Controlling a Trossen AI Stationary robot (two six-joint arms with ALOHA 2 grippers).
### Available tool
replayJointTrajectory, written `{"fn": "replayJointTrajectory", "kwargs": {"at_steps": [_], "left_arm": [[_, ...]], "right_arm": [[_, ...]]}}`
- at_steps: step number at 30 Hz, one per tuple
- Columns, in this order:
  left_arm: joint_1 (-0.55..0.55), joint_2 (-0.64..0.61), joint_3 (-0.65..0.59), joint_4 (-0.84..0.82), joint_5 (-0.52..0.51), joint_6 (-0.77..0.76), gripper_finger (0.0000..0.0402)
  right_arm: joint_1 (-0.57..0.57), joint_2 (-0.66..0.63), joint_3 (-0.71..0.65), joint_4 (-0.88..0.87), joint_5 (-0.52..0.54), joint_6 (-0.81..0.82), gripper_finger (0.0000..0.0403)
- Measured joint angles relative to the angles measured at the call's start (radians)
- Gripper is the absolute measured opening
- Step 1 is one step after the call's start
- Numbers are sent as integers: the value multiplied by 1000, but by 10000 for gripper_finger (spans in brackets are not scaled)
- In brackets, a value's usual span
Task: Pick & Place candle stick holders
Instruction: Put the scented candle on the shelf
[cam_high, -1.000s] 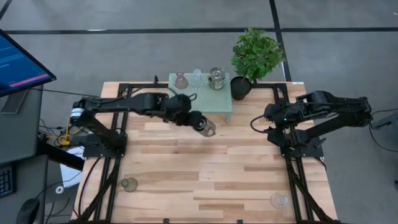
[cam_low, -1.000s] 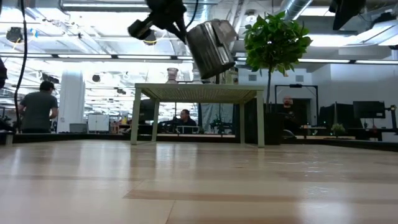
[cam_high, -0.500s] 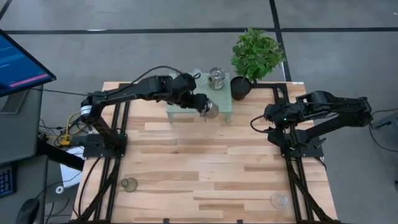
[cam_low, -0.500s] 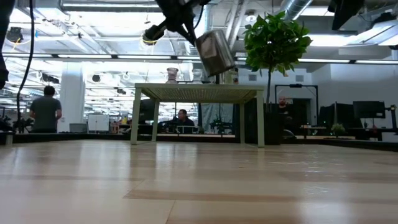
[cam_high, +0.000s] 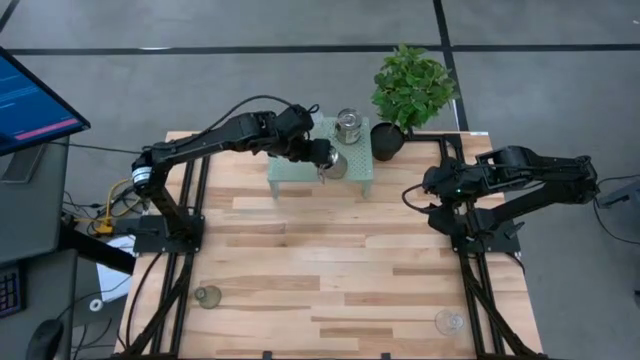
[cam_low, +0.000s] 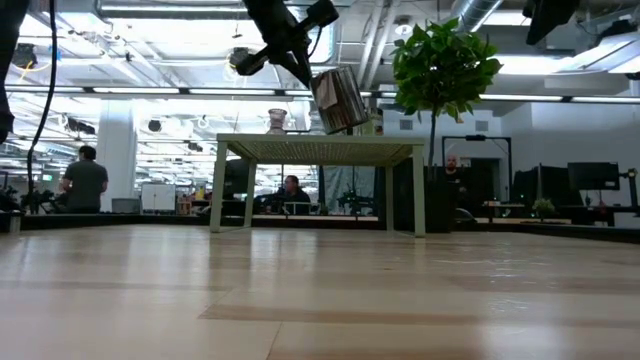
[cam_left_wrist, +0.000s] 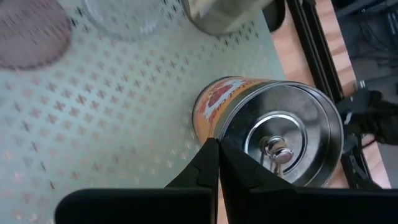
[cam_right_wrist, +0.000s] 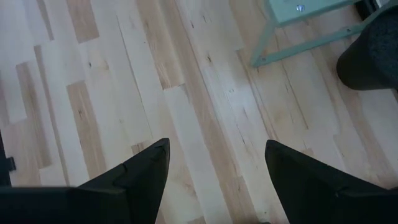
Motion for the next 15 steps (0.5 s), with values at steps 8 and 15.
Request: {"fn": "replayJointTrajectory", "kwargs": {"at_steps": [8,15], "left_arm": [[13,24,0,48,18,29,0],[14,53,1,75,43,46,1]], "right_arm": [[0,0,0,0,0,0,255],[0,0,0,0,0,1,255]]}}
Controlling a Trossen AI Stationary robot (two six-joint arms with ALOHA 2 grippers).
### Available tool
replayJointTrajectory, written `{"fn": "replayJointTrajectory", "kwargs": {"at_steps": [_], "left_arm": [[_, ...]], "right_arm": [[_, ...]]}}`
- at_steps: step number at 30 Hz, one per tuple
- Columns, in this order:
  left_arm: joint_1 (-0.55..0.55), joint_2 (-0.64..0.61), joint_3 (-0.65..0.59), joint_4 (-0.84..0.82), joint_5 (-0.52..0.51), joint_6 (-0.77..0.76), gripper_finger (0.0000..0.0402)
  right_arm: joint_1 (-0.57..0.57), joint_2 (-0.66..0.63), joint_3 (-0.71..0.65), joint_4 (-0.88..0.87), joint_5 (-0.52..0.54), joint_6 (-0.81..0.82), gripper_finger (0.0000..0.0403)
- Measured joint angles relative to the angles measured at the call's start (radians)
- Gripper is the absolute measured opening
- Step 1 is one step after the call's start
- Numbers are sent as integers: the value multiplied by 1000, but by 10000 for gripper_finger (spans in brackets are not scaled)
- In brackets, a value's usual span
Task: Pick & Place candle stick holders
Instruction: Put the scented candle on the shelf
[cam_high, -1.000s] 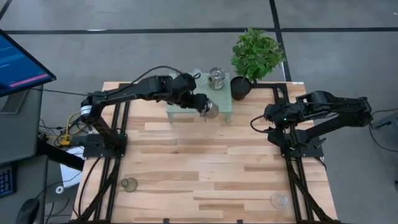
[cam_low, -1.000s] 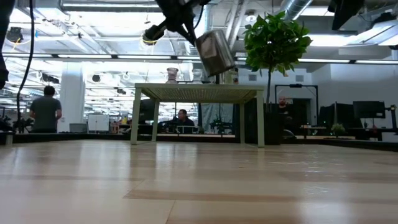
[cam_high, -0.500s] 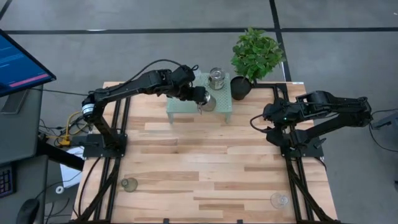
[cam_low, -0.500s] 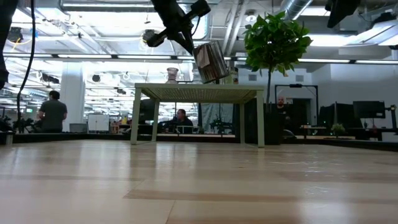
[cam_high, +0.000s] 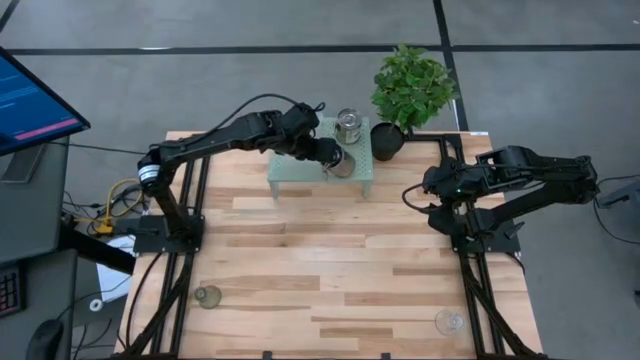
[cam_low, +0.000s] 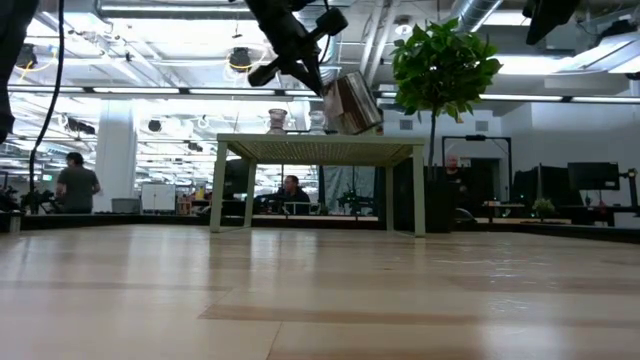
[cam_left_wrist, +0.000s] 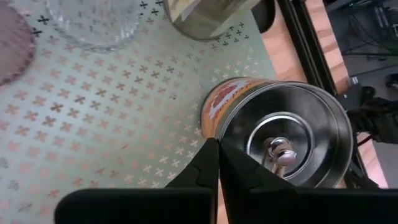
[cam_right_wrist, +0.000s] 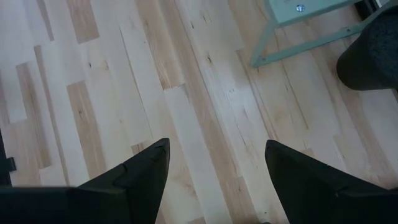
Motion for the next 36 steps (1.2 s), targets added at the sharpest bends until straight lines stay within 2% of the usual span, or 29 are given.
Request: {"fn": "replayJointTrajectory", "kwargs": {"at_steps": [9,20,26,29,33,36], "left_arm": [[2,2,0,50,-2,25,5],[2,-13,0,100,-28,29,57],[3,-25,-1,98,-27,110,71],[2,-87,-1,88,-19,156,63],[-12,-179,0,24,-30,225,14],[-55,-218,-31,-40,-157,240,4]], "right_arm": [[0,0,0,0,0,0,255],[0,0,0,0,0,0,255],[0,0,0,0,27,0,255],[0,0,0,0,26,0,255],[0,0,0,0,25,0,255],[0,0,0,0,23,0,255]]}}
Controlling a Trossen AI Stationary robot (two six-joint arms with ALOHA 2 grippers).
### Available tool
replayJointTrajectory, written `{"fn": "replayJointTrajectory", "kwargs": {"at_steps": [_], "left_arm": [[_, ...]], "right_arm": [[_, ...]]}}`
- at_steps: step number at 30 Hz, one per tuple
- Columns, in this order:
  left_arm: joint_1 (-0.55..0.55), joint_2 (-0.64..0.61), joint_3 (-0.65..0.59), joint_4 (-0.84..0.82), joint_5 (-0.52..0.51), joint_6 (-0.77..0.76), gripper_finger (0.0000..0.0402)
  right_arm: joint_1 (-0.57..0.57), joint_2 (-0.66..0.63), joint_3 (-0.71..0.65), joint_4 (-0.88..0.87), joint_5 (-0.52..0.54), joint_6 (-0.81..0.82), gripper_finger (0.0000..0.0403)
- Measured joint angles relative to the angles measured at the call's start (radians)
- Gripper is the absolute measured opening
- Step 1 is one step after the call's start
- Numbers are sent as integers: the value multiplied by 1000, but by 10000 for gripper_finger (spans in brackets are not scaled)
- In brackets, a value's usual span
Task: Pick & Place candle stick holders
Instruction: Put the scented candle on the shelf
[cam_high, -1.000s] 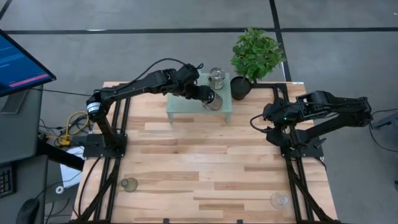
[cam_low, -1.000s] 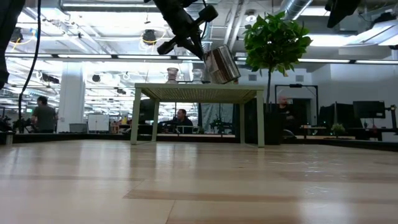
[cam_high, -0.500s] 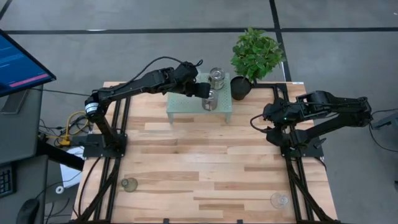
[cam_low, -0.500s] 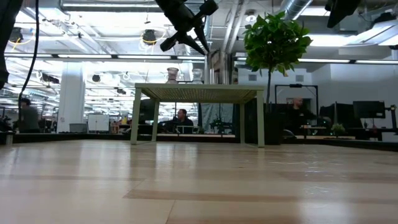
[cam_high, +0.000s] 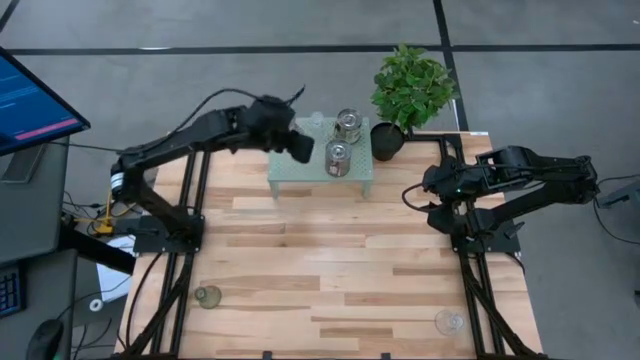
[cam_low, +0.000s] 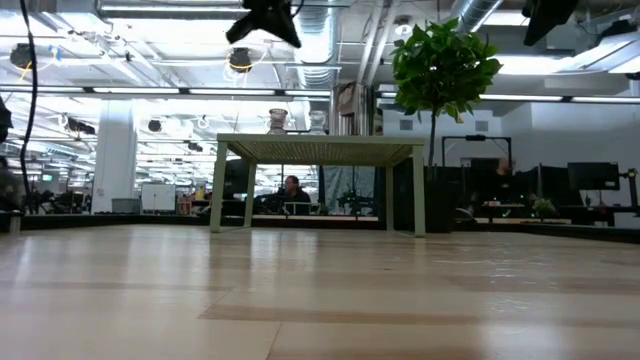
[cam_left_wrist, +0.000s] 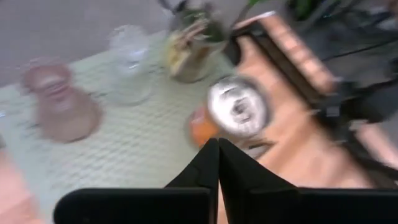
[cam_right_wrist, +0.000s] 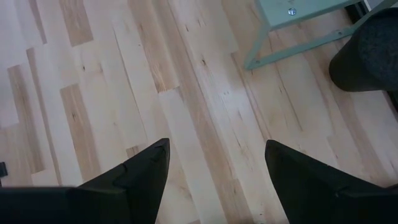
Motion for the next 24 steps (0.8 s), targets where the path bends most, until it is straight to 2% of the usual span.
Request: {"fn": "replayJointTrajectory", "kwargs": {"at_steps": [3,5,11,17,24], "left_arm": [[-48,0,-68,-1,-140,-35,2],[-73,19,-116,18,-189,-74,2],[-122,98,-217,208,-220,-89,1],[-119,176,-218,340,-235,-74,1],[-110,193,-218,425,-231,-73,1]], "right_arm": [[0,1,0,4,0,0,255],[0,1,0,5,0,2,255],[-3,1,0,7,0,3,255],[-21,1,0,7,-1,10,255],[-27,1,0,7,0,2,255]]}}
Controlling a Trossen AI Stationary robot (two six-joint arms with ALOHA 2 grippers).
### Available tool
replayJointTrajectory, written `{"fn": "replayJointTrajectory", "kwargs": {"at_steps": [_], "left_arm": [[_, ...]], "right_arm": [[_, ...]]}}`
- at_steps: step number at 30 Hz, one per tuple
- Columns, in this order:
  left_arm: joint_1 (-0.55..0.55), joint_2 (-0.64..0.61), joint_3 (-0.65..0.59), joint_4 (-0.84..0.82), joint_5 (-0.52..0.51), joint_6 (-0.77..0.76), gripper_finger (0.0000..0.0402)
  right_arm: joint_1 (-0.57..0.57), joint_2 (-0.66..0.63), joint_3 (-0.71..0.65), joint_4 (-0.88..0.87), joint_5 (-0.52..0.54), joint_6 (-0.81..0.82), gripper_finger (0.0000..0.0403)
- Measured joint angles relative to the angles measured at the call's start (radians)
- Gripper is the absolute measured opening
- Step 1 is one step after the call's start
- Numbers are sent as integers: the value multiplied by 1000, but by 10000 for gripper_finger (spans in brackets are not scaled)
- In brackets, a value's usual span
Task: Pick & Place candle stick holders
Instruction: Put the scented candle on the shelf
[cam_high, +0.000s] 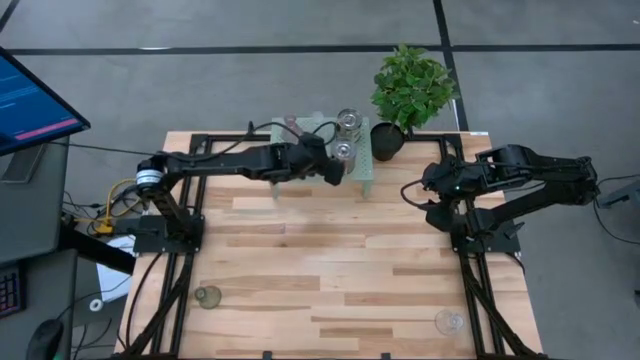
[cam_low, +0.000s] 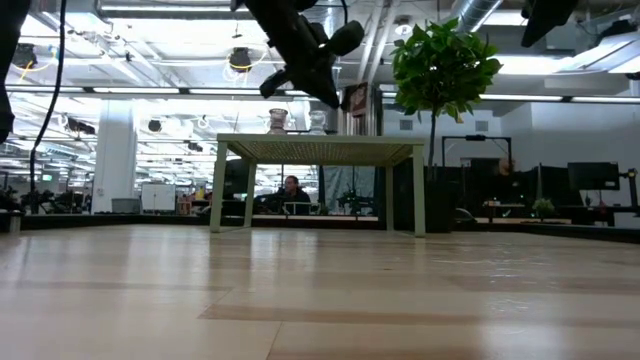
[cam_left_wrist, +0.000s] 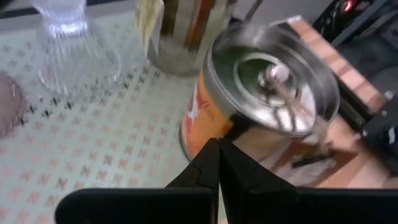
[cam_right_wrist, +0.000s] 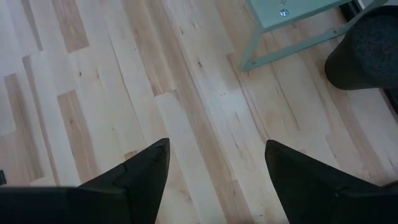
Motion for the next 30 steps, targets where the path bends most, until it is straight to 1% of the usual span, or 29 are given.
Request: {"fn": "replayJointTrajectory", "kwargs": {"at_steps": [3,7,14,19,23,27,30], "left_arm": [[9,0,0,31,5,0,1],[18,12,2,79,53,-1,1],[18,24,0,98,62,-1,1],[14,24,0,115,103,-3,1],[1,9,1,126,134,-2,1],[-14,-14,1,129,190,-1,1],[-32,-59,0,124,231,17,1]], "right_arm": [[0,0,0,0,0,-3,255],[0,0,0,0,0,-3,255],[0,0,0,0,0,-3,255],[0,0,0,0,0,-2,255],[0,0,0,-2,0,2,255],[1,0,0,-38,-3,50,255],[0,0,0,-69,-50,89,255]]}}
